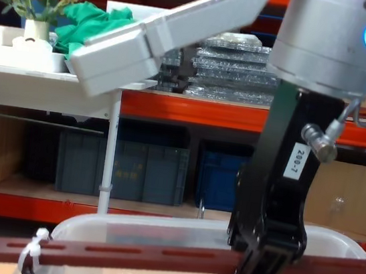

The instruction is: Use one hand to grasp the basket and place it at the designated location.

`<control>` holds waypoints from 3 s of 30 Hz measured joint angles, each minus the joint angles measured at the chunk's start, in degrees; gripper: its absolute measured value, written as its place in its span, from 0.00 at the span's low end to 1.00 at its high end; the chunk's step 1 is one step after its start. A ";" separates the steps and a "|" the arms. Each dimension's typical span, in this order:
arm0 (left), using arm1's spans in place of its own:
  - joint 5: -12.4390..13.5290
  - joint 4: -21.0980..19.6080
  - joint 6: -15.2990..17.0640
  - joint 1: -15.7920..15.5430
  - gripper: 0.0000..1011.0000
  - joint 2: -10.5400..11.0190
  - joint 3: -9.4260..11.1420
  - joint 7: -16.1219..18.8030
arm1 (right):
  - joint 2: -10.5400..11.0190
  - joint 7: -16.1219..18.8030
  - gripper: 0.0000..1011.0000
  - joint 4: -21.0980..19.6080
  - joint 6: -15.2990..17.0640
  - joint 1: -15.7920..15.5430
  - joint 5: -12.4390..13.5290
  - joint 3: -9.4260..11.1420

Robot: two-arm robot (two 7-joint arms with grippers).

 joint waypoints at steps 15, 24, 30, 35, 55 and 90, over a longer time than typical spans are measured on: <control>0.00 0.00 0.00 0.00 0.00 0.00 0.00 0.00 | -0.77 -0.33 0.23 -0.05 0.86 -1.40 -3.02 -1.53; 0.00 0.00 0.00 0.00 0.00 0.00 0.00 0.00 | -1.35 -0.57 0.23 0.28 1.15 -2.06 -4.81 -2.22; 0.00 0.00 0.00 0.00 0.00 0.00 0.00 0.00 | -1.95 -0.62 0.23 0.67 1.24 -2.44 -5.68 -2.66; 0.00 0.00 0.00 0.00 0.00 0.00 0.00 0.00 | -2.17 -0.95 0.23 0.61 1.92 -2.74 -7.21 -2.89; 0.00 0.00 0.00 0.00 0.00 0.00 0.00 0.00 | -2.67 -1.34 0.23 1.00 2.75 -4.51 -9.07 -3.17; 0.01 0.01 0.00 0.00 0.00 0.00 0.00 0.00 | -4.19 0.56 0.37 3.08 2.45 -5.87 -9.00 -4.92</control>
